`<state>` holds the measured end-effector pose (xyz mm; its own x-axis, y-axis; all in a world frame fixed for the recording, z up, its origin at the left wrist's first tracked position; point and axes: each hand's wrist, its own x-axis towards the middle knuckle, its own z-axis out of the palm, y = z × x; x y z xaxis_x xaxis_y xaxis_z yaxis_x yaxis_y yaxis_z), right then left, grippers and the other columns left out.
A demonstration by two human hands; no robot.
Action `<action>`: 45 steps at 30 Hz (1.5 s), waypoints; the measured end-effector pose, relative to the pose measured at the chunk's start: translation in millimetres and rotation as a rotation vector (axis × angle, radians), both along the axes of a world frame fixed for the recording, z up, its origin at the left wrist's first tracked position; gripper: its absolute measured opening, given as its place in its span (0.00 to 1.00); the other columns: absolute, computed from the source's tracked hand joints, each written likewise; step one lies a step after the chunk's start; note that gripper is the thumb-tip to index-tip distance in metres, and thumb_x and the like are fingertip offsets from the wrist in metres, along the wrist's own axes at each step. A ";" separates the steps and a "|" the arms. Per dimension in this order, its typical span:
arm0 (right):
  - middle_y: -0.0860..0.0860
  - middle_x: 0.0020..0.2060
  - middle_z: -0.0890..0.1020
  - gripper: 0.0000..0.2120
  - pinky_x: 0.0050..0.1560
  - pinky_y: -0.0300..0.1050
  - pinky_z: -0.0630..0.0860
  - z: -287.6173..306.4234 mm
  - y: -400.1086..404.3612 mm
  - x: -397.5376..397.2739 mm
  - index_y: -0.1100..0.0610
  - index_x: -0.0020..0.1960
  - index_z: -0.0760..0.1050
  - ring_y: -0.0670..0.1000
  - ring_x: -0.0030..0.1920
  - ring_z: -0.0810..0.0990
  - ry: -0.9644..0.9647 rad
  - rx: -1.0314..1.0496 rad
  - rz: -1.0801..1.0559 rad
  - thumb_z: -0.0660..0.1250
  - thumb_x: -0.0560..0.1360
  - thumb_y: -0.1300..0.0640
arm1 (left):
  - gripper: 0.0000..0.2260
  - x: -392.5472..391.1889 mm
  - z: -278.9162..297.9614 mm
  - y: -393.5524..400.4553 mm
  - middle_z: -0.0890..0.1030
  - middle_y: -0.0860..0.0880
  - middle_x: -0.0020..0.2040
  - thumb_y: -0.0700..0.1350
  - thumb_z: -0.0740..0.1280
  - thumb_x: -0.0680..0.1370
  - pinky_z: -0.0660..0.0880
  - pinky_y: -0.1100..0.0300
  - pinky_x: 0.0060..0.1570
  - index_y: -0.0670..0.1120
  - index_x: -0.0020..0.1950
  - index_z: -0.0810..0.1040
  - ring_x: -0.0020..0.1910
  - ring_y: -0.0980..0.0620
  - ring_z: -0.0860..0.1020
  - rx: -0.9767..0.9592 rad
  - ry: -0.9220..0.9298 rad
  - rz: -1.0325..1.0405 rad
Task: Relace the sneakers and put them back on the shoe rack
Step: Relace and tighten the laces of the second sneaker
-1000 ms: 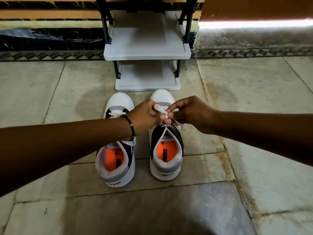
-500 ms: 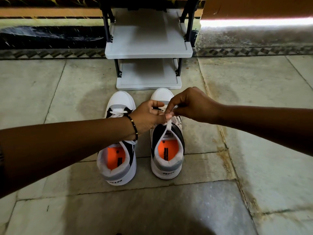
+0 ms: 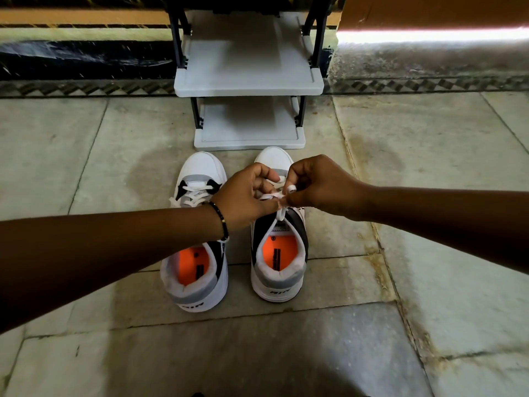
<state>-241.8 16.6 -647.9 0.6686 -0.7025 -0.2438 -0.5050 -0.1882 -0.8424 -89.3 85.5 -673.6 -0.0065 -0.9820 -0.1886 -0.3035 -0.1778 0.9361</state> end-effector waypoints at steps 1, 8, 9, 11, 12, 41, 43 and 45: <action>0.66 0.38 0.82 0.05 0.46 0.62 0.79 -1.6 1.3 0.9 0.62 0.35 0.77 0.63 0.38 0.81 0.000 -0.021 -0.004 0.73 0.65 0.68 | 0.14 0.2 -1.5 -0.6 0.77 0.50 0.38 0.38 0.71 0.69 0.76 0.53 0.49 0.48 0.49 0.70 0.41 0.48 0.77 -0.016 -0.033 -0.006; 0.57 0.33 0.83 0.06 0.40 0.51 0.79 -4.2 6.0 5.2 0.59 0.34 0.77 0.53 0.34 0.80 0.022 -0.207 0.039 0.74 0.65 0.63 | 0.10 0.0 -10.5 -2.5 0.76 0.51 0.40 0.41 0.68 0.71 0.73 0.57 0.43 0.55 0.45 0.72 0.36 0.52 0.74 -0.057 -0.138 0.017; 0.57 0.33 0.83 0.05 0.39 0.50 0.78 -3.5 6.0 5.3 0.61 0.35 0.78 0.51 0.33 0.79 0.035 -0.245 0.056 0.73 0.66 0.63 | 0.08 -1.0 -10.2 -1.5 0.78 0.49 0.41 0.41 0.67 0.72 0.74 0.58 0.44 0.54 0.46 0.72 0.38 0.52 0.76 -0.047 -0.140 0.015; 0.57 0.34 0.84 0.03 0.39 0.49 0.78 -0.6 5.0 4.9 0.62 0.37 0.78 0.51 0.34 0.80 0.048 -0.330 0.115 0.72 0.67 0.62 | 0.06 -2.7 -10.2 0.3 0.80 0.50 0.40 0.42 0.65 0.74 0.74 0.66 0.42 0.52 0.47 0.73 0.37 0.59 0.77 -0.033 -0.133 0.015; 0.56 0.35 0.84 0.03 0.39 0.49 0.78 1.8 4.0 4.2 0.61 0.37 0.79 0.51 0.35 0.81 0.050 -0.370 0.161 0.71 0.67 0.62 | 0.06 -3.5 -9.2 0.8 0.80 0.52 0.37 0.41 0.64 0.75 0.73 0.70 0.40 0.52 0.46 0.73 0.34 0.63 0.77 -0.033 -0.123 0.018; 0.48 0.37 0.80 0.08 0.33 0.42 0.73 -2.3 9.3 -31.1 0.54 0.39 0.76 0.49 0.41 0.78 0.201 -0.836 0.775 0.67 0.68 0.66 | 0.15 37.8 1.9 -16.8 0.66 0.49 0.28 0.34 0.65 0.71 0.65 0.65 0.27 0.50 0.32 0.66 0.27 0.52 0.64 0.122 -0.288 0.203; 0.47 0.36 0.80 0.08 0.33 0.38 0.69 -4.4 11.8 -32.7 0.53 0.39 0.76 0.48 0.40 0.78 0.220 -0.831 0.765 0.68 0.67 0.66 | 0.16 36.6 1.4 -18.1 0.64 0.50 0.28 0.34 0.64 0.71 0.64 0.64 0.27 0.50 0.31 0.63 0.27 0.52 0.62 0.103 -0.326 0.207; 0.47 0.35 0.80 0.09 0.32 0.37 0.69 -5.0 13.4 -33.6 0.53 0.38 0.76 0.48 0.39 0.79 0.230 -0.824 0.752 0.68 0.67 0.67 | 0.17 36.1 3.0 -19.8 0.63 0.50 0.29 0.34 0.64 0.70 0.63 0.71 0.23 0.49 0.30 0.60 0.27 0.52 0.61 0.094 -0.379 0.217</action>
